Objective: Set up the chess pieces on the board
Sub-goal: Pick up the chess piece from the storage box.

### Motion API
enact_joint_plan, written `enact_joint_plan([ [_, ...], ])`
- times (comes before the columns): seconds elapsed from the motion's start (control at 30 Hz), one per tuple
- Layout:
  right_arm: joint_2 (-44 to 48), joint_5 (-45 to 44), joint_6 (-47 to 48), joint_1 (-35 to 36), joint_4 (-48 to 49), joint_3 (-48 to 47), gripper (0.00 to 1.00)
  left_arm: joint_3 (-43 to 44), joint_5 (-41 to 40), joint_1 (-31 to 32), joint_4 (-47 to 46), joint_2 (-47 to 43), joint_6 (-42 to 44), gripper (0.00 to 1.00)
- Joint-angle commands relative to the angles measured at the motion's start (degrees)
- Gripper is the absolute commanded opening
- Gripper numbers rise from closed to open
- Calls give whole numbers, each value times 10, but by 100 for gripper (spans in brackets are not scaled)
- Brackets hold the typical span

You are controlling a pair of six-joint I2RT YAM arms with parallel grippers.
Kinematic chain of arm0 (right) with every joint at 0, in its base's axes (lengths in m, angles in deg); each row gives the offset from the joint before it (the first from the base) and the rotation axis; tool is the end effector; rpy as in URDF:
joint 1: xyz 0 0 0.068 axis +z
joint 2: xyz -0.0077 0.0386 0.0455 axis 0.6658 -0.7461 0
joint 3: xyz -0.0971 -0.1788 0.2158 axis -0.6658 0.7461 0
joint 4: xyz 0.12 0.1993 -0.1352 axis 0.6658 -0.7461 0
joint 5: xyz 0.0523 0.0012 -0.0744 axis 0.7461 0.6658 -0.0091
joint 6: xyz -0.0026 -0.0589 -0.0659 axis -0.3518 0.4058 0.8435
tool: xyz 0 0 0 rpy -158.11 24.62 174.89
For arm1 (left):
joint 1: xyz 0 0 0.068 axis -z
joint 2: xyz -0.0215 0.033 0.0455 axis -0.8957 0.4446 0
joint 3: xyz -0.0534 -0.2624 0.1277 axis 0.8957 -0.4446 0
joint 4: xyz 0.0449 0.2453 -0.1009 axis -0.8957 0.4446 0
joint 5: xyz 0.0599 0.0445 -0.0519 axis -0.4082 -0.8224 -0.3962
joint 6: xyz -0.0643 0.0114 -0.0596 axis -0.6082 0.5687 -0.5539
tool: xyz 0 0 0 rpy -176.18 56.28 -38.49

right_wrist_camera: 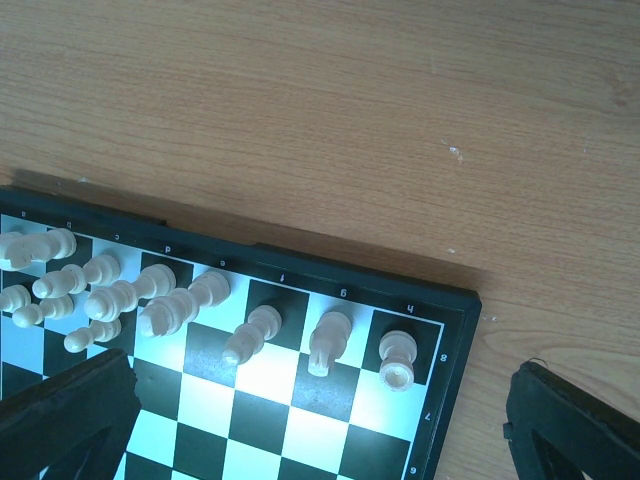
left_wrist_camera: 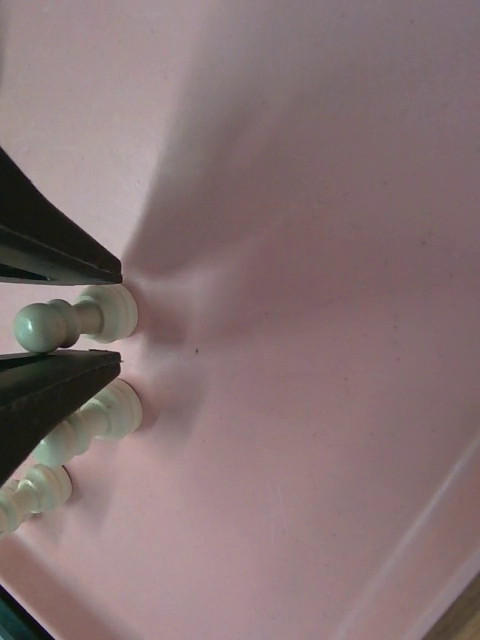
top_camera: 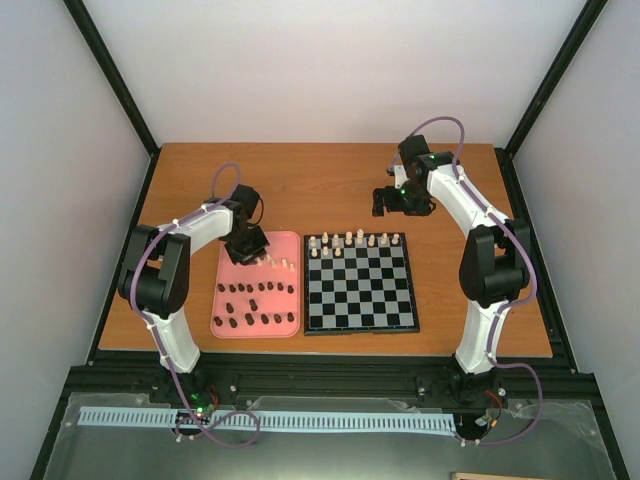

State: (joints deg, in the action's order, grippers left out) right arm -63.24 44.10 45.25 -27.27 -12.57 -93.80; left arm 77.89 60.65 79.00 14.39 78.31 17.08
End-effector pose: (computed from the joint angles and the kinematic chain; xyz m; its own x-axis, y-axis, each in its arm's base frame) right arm 0.4141 0.1233 0.2342 -0.9523 -0.1298 -0.2761 -0.1954 0.9545 0.2253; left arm 0.3386 -0.1042 0.1399 -0.8563 -0.5164 -0.0034 -0.5055 0.8395 -0.1995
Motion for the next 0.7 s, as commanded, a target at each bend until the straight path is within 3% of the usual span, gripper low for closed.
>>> enact_joint_plan([
  [0.0,-3,6,6,-3,-3,-11,100,19,-3,-6,2,1,-2,21],
  [0.23,-3,7,5,-3,-2,-10,100,22,-4,-6,16,-14,3,11],
  [0.53,-7,8,5,-4,-1,-17,100,58,17,-6,83,-81,26,10],
  [0.67,-7,7,4,-4,-2,-19,100,116,26,19,121,-87,45,11],
])
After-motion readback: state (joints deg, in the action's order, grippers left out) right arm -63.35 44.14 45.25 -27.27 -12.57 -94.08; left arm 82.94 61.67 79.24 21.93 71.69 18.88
